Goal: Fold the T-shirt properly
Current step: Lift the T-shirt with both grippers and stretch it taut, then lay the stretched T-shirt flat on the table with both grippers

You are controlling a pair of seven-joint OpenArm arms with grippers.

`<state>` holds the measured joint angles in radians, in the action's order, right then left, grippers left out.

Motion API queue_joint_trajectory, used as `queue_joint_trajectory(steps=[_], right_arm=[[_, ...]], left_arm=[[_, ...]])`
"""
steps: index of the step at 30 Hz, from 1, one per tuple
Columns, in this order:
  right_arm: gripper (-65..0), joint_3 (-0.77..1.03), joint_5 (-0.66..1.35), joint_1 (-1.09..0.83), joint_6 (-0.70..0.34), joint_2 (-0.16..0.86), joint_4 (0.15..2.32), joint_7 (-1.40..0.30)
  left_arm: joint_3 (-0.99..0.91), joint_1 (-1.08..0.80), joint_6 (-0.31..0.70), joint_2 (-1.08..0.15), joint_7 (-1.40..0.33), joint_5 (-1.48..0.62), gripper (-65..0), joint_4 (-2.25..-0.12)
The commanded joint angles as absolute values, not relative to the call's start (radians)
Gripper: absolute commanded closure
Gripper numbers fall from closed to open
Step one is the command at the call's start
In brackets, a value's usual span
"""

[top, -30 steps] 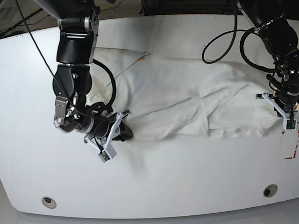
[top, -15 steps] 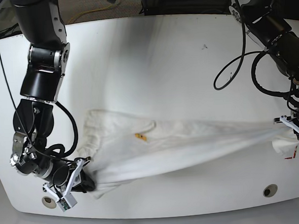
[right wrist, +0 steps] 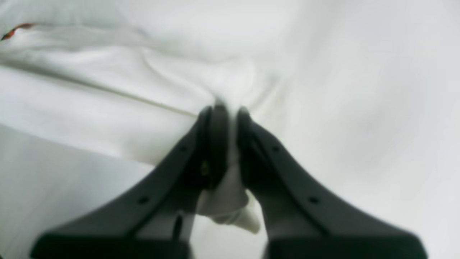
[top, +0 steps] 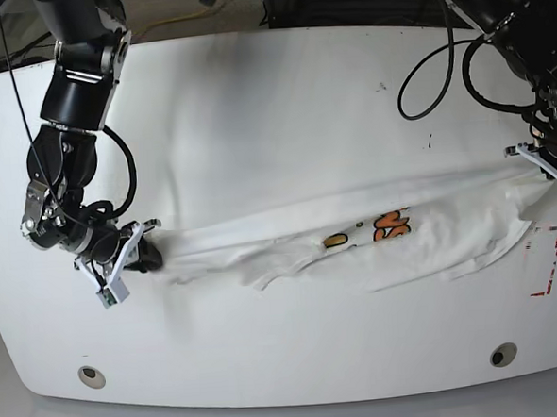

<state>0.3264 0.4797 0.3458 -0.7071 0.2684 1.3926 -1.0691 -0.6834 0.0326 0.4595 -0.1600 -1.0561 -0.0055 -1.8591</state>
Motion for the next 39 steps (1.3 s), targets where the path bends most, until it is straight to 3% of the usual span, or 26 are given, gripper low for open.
queue_joint_trajectory(steps=[1,4,13,23,28,39], right_arm=[[-1.4,0.366,0.504,0.314,-0.698,0.289,1.412,-1.044],[-1.4,0.389,0.536,0.229,-0.698,0.288,1.414,-1.044],[-1.4,0.446,0.590,0.051,-0.698,0.285,1.477,-1.044],[-1.4,0.449,0.591,-0.076,-0.698,0.263,1.661,-1.046],[-1.4,0.447,0.587,-0.068,-0.698,0.257,1.707,-1.046],[-1.6,0.415,0.584,0.237,-0.698,0.300,1.561,-1.046]], left_arm=[[-0.740,0.010,0.461,-0.151,-1.043,0.025,0.0,-1.853],[-0.819,-0.028,0.555,-0.136,-1.043,0.007,0.0,-1.819],[-0.891,-0.108,0.693,-0.113,-1.044,-0.001,-0.3,-1.785],[-0.958,-0.104,0.698,-0.101,-1.047,-0.004,0.0,-1.733],[-0.909,-0.048,0.698,-0.096,-1.044,-0.033,0.0,-1.774],[-0.651,0.162,0.698,-0.093,-1.049,-0.039,0.0,-1.834]])
